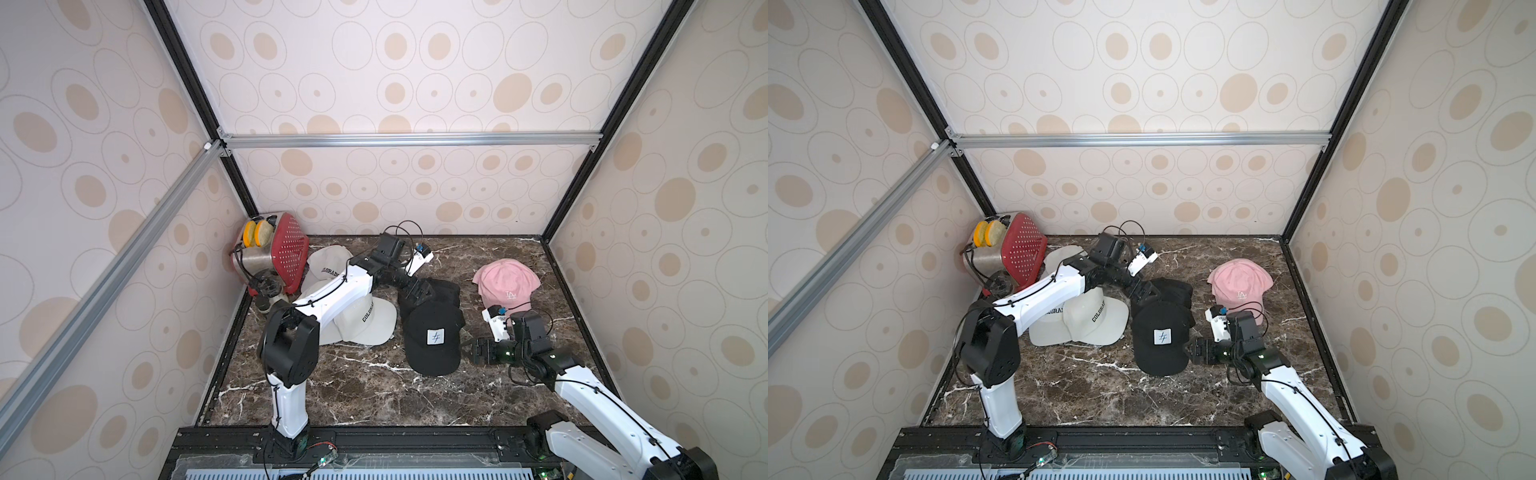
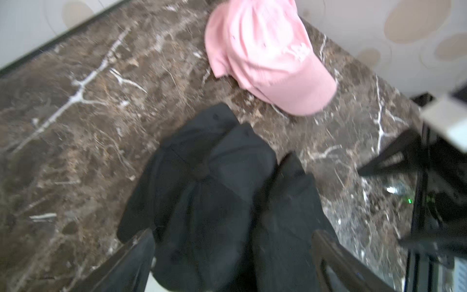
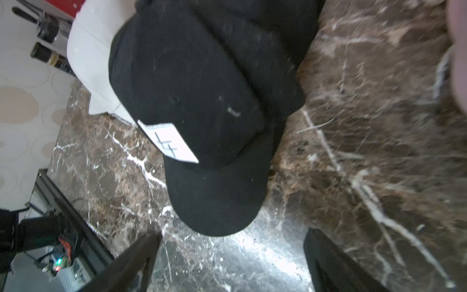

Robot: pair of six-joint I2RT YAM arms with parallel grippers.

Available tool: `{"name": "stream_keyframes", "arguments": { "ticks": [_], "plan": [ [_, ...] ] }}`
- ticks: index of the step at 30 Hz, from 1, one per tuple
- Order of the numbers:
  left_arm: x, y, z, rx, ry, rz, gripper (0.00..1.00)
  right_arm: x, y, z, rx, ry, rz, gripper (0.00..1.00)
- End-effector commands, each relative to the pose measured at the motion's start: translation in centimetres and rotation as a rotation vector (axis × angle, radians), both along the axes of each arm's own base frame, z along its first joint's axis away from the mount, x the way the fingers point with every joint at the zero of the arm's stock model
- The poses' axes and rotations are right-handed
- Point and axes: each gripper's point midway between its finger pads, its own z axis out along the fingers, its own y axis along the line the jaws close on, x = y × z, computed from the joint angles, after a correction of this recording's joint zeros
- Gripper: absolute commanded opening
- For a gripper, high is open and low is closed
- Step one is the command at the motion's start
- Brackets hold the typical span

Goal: Stack the baseball caps by color
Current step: Place the baseball cap on the baseball cap.

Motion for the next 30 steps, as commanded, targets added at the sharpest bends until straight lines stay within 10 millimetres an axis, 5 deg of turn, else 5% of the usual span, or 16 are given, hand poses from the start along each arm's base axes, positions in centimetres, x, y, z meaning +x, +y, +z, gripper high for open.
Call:
{"name": "stream_keyframes", "arguments": {
  "ticks": [1,6,14,21,30],
  "plan": [
    [4.2,1.7,0.7,-0.038,0.029,0.223,0.99,-2.3,0.9,-1.5,-0.034,0.069,0.051,0.85],
    [9.5,4.2,-1.6,0.080,-0.011,0.463,0.99,-3.9,2.0,-3.5,-0.169,0.028,0.160,0.65],
    [13.8,5.2,-6.7,0.181,0.031,0.615,0.99,-4.7,3.5,-5.0,-0.160,-0.004,0.233,0.00],
    [12.5,4.1,-12.1,0.292,0.144,0.523,0.99,-5.6,4.3,-6.3,-0.197,-0.027,0.330,0.00],
    [9.8,4.0,-15.4,0.478,0.128,0.380,0.99,-5.4,5.2,-6.8,-0.244,-0.153,0.392,0.00]
  ]
}}
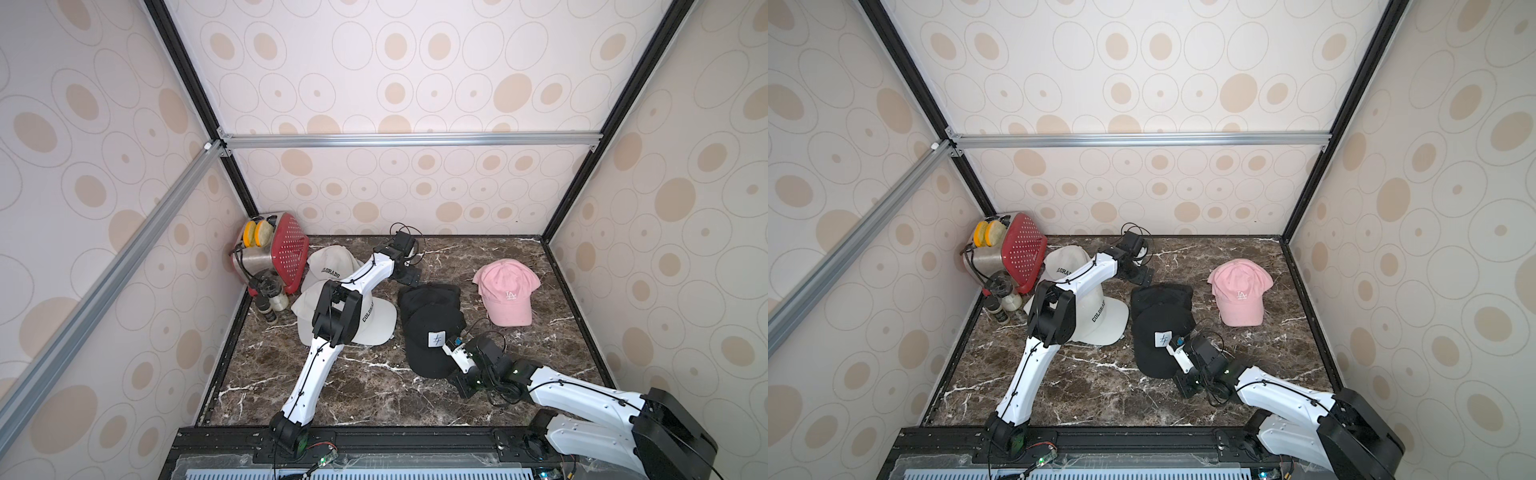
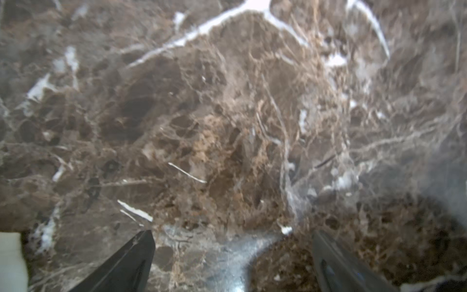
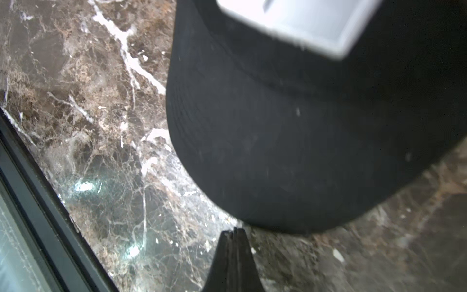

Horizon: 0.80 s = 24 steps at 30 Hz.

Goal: Stack the baseball caps by color
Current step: Place the baseball cap on the baseball cap.

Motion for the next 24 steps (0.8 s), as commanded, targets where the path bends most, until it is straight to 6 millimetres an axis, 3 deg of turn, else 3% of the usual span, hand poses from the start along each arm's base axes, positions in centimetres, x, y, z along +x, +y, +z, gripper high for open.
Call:
{"name": "stream_keyframes", "arguments": {
  "ticks": [1,8,12,17,20,24],
  "plan": [
    [-1.3,-0.2,-0.9,0.074,0.028,-0.085,0.99,0.3,0.1,-0.3,-0.001,-0.074,0.034,0.00],
    [-1.3,0.4,-1.2,0.109,0.020,-0.092,0.99,-1.5,0.4,-1.0,-0.034,-0.031,0.075,0.00],
    [-0.7,0.7,-0.8,0.098,0.006,-0.073,0.99,-3.2,-0.8,-1.1,-0.072,0.015,0.039,0.00],
    [-0.8,0.7,-0.8,0.088,0.011,-0.068,0.99,-3.3,-1.9,-1.1,-0.113,-0.017,-0.017,0.00],
    [-1.0,0.6,-0.9,0.081,0.017,-0.071,0.99,-2.9,-1.6,-1.4,-0.151,-0.038,-0.003,0.00],
    [-1.1,0.6,-0.9,0.082,0.019,-0.082,0.99,-3.9,-0.4,-2.0,-0.190,-0.059,0.084,0.00]
  ]
}}
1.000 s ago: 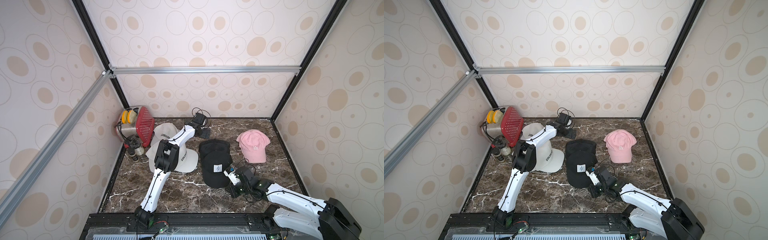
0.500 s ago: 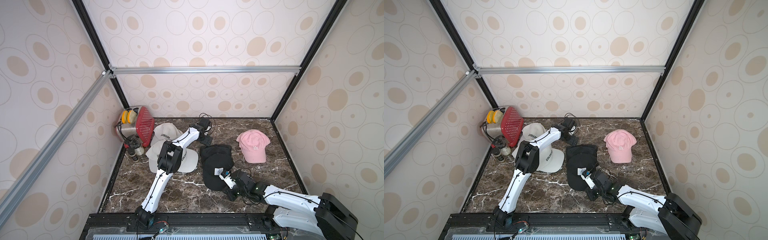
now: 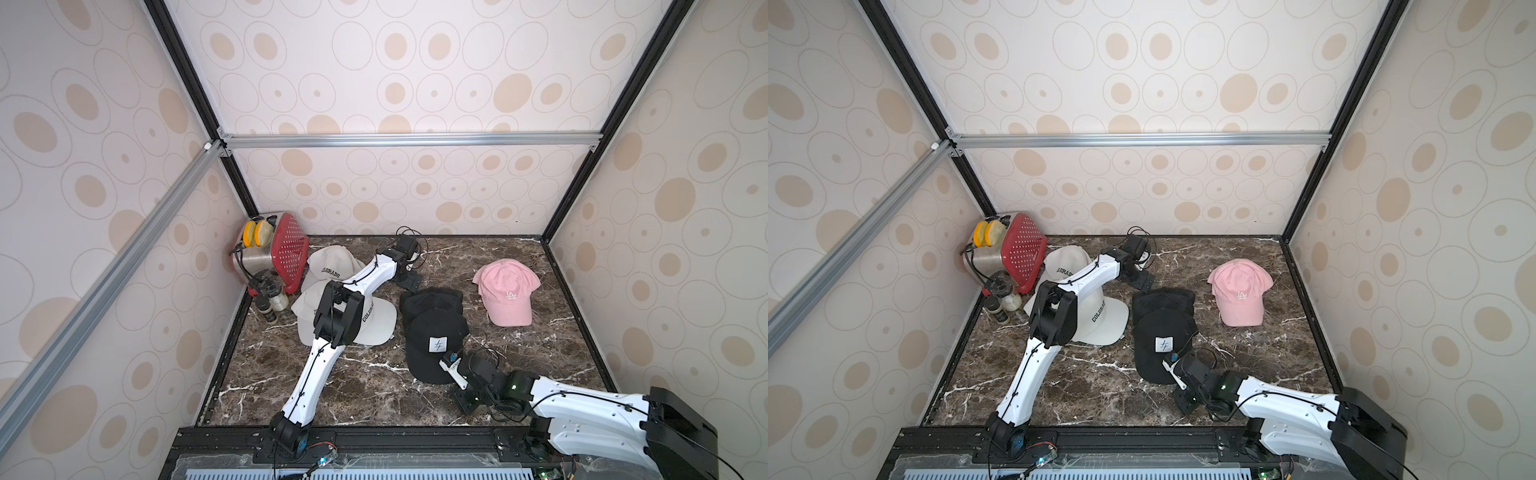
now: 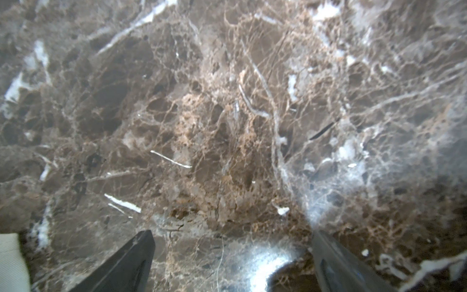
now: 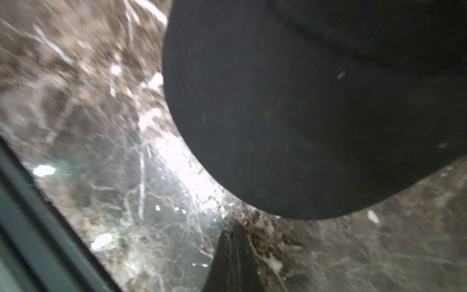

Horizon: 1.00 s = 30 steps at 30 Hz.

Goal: Stack the baseball caps by color
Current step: Place the baseball cap on the baseball cap.

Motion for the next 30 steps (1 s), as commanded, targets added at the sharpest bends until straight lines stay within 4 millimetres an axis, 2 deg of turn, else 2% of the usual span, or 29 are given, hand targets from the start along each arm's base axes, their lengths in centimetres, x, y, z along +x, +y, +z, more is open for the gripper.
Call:
{"name": "stream_keyframes", "arguments": {
  "ticks": [1,6,11,16,23,27,30],
  "plan": [
    [-0.3,0.2,-0.2,0.012,0.013,-0.018,0.99,-0.5,-0.1,-0.8,-0.076,-0.022,0.035,0.00],
    [-0.8,0.3,-0.5,0.020,0.019,-0.041,0.99,0.7,0.0,-1.3,-0.128,-0.070,0.013,0.00],
    [-1.3,0.4,-0.9,0.026,0.029,-0.056,0.99,3.0,0.5,-0.4,-0.152,-0.172,-0.024,0.00],
    [-1.6,-0.1,-1.1,0.020,0.033,-0.074,0.99,4.1,1.0,-0.6,-0.199,-0.187,-0.029,0.00],
    [-1.6,0.0,-1.0,0.024,0.028,-0.080,0.99,5.9,2.2,1.5,-0.107,-0.228,-0.056,0.00],
    [-1.6,0.0,-0.8,0.025,0.025,-0.083,0.99,6.4,2.4,1.5,-0.062,-0.193,-0.044,0.00],
    [-1.6,-0.2,-0.5,0.015,0.021,-0.084,0.99,5.9,3.1,0.9,-0.063,-0.148,0.011,0.00]
  ]
}}
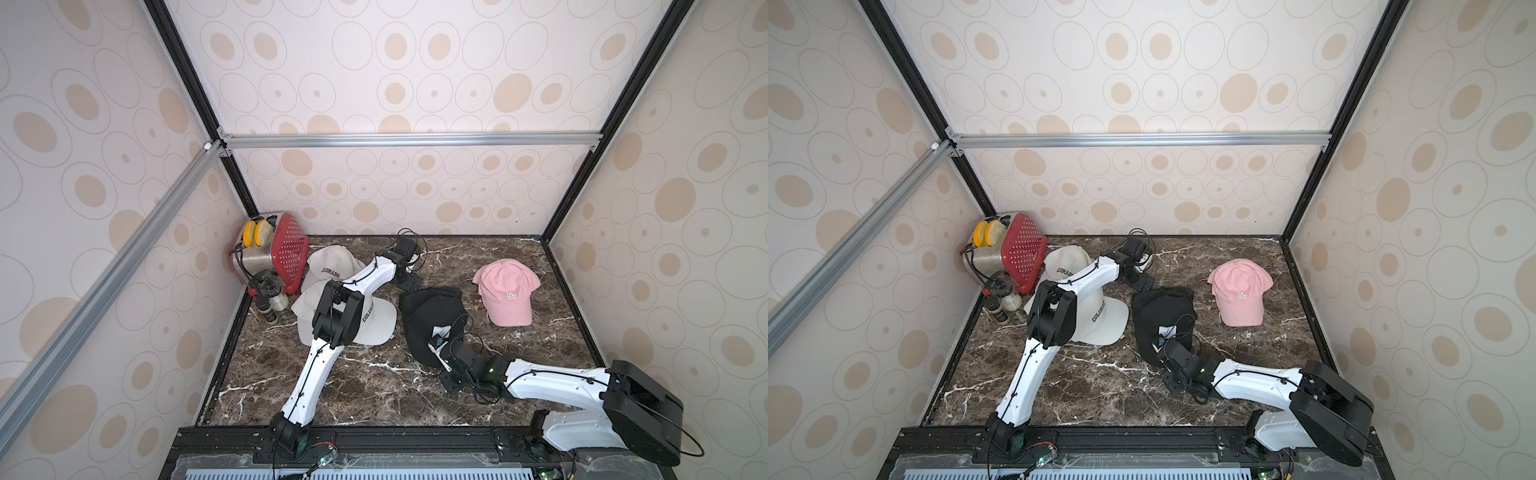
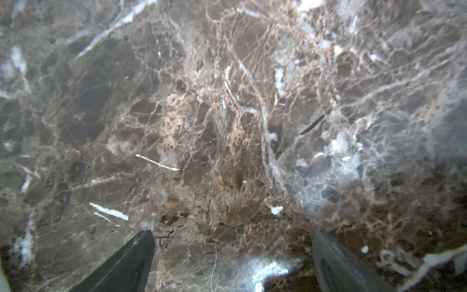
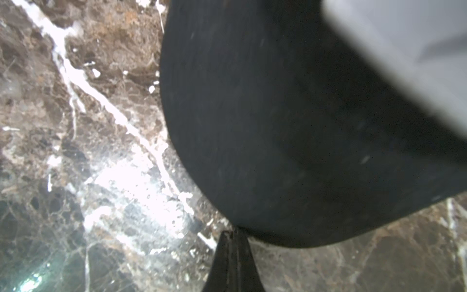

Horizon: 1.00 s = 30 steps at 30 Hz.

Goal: Stack the baseball caps by color
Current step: Place the baseball cap on the baseball cap, then move the baseball cap to the center of the board.

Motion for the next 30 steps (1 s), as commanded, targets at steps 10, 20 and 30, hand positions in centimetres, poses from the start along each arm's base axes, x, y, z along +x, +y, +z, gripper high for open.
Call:
{"name": "stream_keyframes", "arguments": {
  "ticks": [10,20,30],
  "plan": [
    [-0.8,0.5,0.8,0.037,0.006,-0.022,0.99,-0.7,1.4,0.6,0.027,0.049,0.069,0.00],
    [0.0,0.5,3.1,0.011,-0.045,-0.021,0.99,2.0,1.3,8.4,0.183,-0.078,0.026,0.24],
    [-0.1,0.3,2.2,0.013,-0.029,-0.028,0.99,7.2,2.1,8.1,0.225,-0.114,-0.099,0.24]
  ]
}}
